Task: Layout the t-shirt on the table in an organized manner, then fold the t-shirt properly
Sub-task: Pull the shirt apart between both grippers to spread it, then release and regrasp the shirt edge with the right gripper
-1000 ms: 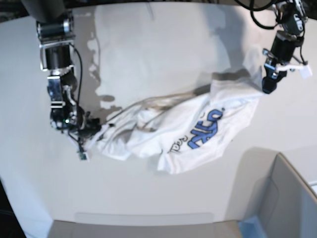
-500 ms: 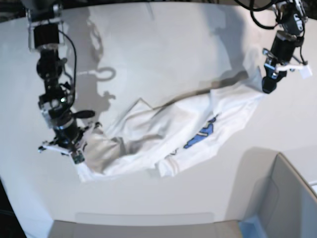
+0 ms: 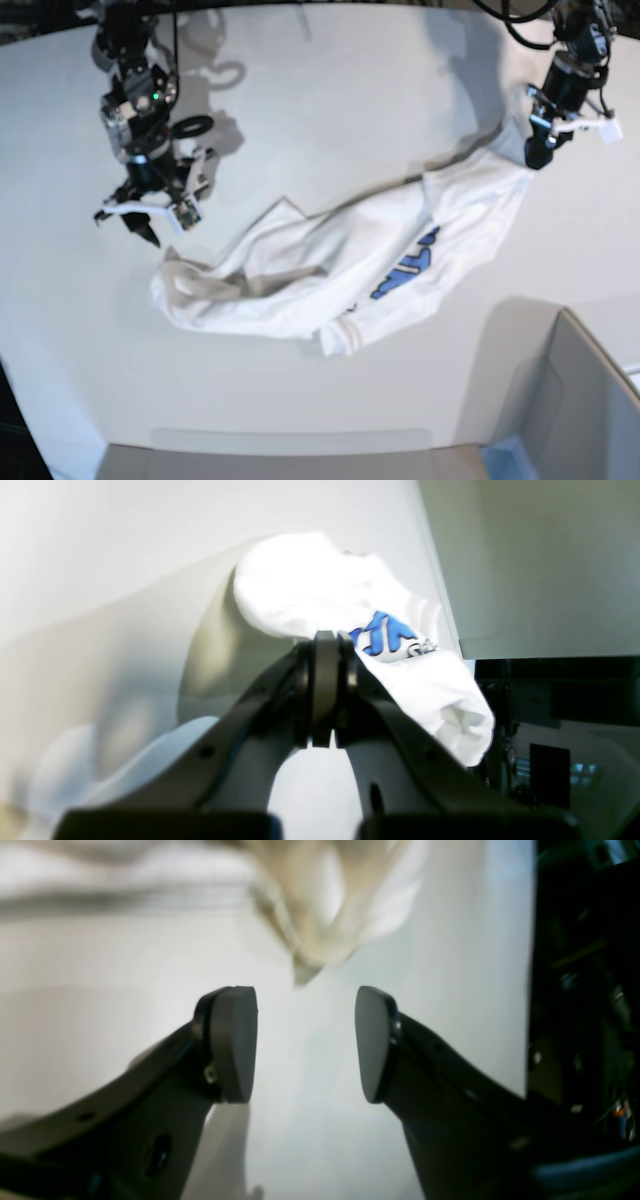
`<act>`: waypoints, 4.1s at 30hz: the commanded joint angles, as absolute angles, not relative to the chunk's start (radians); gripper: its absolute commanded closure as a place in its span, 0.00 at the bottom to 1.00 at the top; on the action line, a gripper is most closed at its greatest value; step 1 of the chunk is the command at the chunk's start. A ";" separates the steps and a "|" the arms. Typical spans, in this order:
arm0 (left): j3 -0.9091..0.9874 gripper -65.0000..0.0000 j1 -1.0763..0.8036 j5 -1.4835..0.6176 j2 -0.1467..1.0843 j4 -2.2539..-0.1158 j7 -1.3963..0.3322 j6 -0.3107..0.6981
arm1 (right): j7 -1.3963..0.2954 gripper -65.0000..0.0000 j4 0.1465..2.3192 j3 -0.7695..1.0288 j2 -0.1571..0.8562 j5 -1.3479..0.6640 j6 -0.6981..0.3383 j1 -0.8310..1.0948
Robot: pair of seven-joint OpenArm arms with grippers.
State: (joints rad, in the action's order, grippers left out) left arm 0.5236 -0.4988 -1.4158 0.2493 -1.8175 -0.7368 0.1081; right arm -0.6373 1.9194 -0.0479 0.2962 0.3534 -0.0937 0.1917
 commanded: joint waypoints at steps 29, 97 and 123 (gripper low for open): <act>0.530 1.00 -0.513 -1.438 0.266 -1.836 -0.855 0.122 | -1.000 0.52 1.655 0.153 -0.070 -0.427 0.068 -0.275; 0.435 1.00 -0.418 -1.307 0.260 -1.778 -0.928 0.122 | -1.264 0.69 2.057 0.255 0.516 -0.883 0.120 0.217; 0.437 1.00 -0.380 -1.305 0.259 -1.778 -0.984 0.122 | -1.115 0.69 1.696 -0.036 0.458 -0.266 -0.070 -0.064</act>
